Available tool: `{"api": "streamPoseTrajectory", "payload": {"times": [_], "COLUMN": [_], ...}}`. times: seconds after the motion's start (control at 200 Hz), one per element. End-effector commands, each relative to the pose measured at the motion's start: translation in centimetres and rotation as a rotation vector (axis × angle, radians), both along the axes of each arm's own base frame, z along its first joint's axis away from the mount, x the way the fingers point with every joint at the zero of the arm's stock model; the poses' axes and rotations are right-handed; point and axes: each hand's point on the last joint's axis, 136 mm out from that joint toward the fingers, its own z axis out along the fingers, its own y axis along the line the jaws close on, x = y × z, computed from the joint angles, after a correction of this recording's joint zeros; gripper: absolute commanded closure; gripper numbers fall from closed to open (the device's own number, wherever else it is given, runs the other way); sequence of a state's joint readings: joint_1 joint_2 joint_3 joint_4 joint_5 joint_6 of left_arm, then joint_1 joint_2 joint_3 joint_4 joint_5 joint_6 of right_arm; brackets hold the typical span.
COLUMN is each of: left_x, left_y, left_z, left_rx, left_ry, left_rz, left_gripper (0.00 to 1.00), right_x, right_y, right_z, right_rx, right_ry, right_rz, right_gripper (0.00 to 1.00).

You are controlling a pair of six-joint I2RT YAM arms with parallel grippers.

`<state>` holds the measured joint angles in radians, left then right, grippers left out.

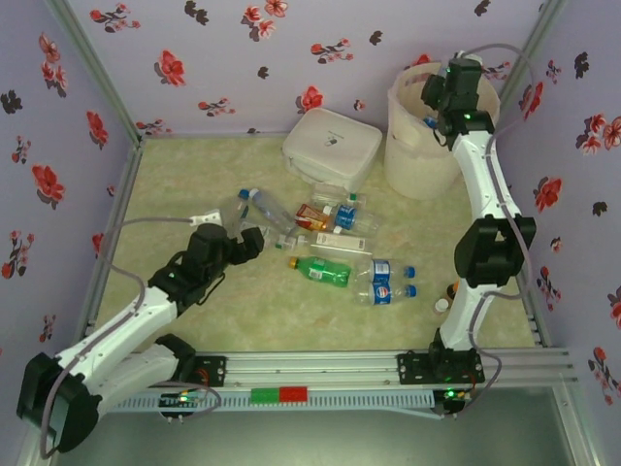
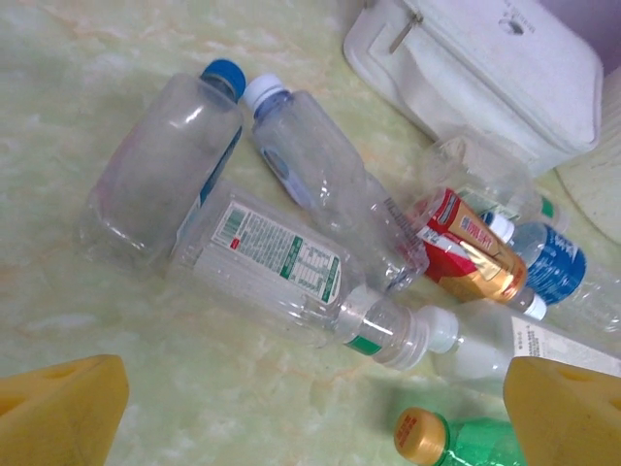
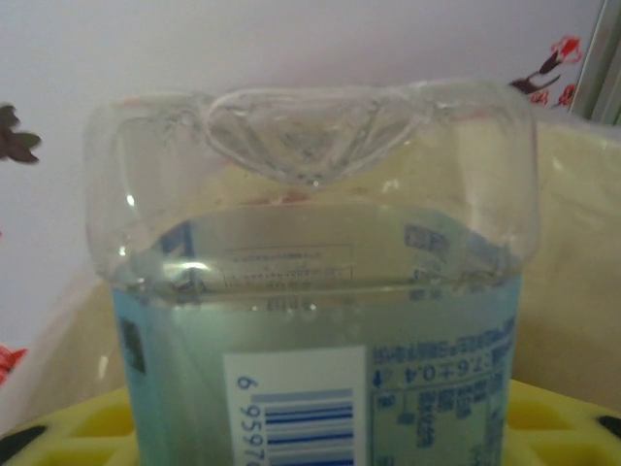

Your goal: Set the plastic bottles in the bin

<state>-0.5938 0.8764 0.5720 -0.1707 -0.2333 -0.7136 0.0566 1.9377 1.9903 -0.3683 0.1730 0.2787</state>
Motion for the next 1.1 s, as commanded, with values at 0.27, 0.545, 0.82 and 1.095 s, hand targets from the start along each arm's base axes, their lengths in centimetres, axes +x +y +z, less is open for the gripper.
{"api": "streamPoseTrajectory", "payload": {"times": [0.27, 0.545, 0.82, 1.095], "left_x": [-0.7, 0.2, 2.6, 6.7], "left_y": [2.4, 2.0, 3.7, 5.8], "left_z": [-0.1, 0.3, 0.8, 0.8], "left_rx": [-0.009, -0.026, 0.163, 0.27], "left_ry": [-0.002, -0.001, 0.085, 0.2], "left_rz": [0.081, 0.101, 0.088, 0.113], "left_gripper": [0.0, 0.0, 0.0, 0.0], "right_x": [-0.2, -4.6, -11.1, -18.0], "right_y": [-1.1, -2.5, 0.9, 10.2], "right_z": [2.1, 8.0, 10.2, 7.6], "right_rx": [-0.019, -0.005, -0.011, 0.037], "right_ry": [-0.023, -0.117, -0.194, -0.178], "right_rz": [-0.044, -0.133, -0.135, 0.163], "right_gripper": [0.01, 0.0, 0.0, 0.0]}}
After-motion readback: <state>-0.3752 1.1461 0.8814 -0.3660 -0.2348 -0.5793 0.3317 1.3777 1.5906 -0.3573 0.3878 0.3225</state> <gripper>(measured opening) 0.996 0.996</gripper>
